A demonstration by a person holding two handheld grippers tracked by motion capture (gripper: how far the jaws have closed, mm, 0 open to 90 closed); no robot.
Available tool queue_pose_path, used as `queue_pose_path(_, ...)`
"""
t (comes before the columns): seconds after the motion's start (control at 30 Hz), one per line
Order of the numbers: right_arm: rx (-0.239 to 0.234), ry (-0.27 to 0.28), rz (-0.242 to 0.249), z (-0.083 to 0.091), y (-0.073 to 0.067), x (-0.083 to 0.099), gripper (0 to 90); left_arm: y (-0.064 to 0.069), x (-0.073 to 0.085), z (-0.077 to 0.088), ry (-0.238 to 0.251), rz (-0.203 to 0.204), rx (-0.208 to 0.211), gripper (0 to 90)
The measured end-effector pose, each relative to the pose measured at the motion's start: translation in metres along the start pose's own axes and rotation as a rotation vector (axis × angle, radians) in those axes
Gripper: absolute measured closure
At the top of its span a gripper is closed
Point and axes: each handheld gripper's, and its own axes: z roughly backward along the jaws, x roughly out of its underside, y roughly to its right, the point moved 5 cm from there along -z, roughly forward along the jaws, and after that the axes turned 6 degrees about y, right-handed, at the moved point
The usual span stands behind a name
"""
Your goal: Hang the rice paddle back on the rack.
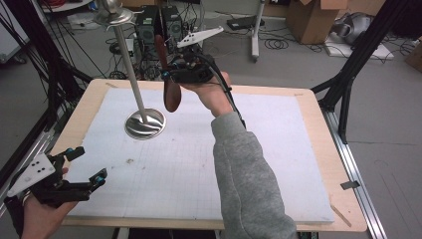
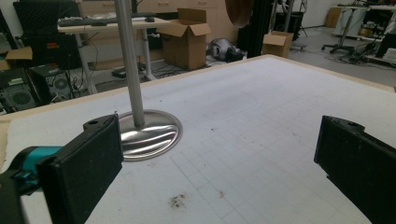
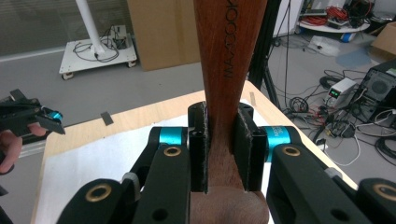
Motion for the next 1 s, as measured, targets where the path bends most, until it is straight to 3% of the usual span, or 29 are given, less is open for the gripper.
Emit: queue_pose_path(1.0, 0.049, 0.020, -0.030, -0.029, 0.004, -0.023, 77.5, -0.006, -0.002, 0.012, 0.014, 0.009, -0.025, 1.8)
